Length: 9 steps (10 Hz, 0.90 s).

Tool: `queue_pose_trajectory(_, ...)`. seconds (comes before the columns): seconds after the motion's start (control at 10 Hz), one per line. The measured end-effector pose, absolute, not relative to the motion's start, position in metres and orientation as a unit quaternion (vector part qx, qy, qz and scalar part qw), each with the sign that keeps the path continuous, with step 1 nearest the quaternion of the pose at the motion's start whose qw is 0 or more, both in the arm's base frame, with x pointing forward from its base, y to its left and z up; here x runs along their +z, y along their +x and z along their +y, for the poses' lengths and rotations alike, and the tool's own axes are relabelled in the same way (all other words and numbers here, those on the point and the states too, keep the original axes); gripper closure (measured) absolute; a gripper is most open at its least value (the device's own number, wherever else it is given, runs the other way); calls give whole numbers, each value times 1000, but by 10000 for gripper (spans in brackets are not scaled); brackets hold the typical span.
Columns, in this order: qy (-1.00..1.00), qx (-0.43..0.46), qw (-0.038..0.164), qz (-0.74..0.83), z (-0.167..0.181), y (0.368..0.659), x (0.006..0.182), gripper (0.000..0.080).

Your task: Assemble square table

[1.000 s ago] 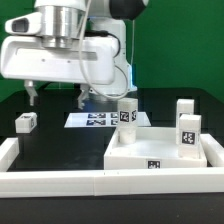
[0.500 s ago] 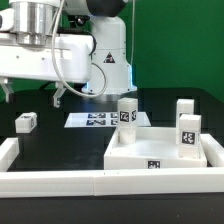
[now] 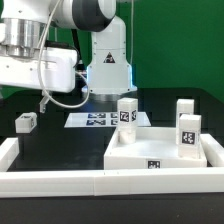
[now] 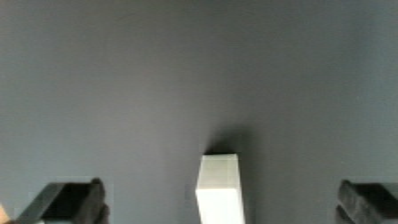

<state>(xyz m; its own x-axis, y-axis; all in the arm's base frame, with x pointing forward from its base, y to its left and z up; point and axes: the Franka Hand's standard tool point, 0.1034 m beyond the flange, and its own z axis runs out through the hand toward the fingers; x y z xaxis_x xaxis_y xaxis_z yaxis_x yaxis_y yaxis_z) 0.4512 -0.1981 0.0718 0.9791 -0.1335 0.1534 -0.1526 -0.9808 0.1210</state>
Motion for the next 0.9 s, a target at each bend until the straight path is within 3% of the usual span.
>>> queue_pose_trajectory(0.3, 993, 67, 71, -65, -202, 435, 67, 150)
queue_pose_trajectory(0.5, 993, 64, 87, -51, -214, 407, 60, 150)
queue_pose_trajectory(0.9, 993, 48, 90, -54, -222, 368, 53, 150)
